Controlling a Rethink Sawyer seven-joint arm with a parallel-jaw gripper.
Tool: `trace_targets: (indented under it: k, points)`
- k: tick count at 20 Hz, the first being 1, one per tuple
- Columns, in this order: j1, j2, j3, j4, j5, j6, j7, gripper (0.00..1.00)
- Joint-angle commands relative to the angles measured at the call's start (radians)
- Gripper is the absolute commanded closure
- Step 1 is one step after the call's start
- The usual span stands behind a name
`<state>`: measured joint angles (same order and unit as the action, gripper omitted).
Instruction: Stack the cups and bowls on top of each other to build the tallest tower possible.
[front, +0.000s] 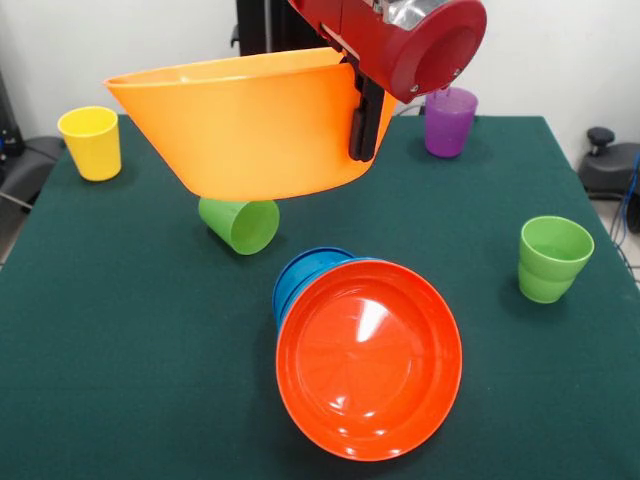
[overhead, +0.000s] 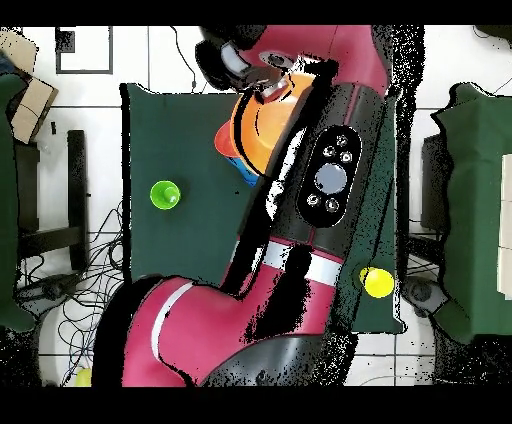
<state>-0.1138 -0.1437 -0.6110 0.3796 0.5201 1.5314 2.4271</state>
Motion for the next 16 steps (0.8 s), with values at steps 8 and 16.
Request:
trace_targets:
  k: [8, 16]
  points:
    - [0.005, -0.034, 0.077, 0.049, -0.008, 0.029, 0.04, 1.0]
    - [-0.02, 0.038, 0.046, -0.058, 0.031, 0.05, 0.065, 1.0]
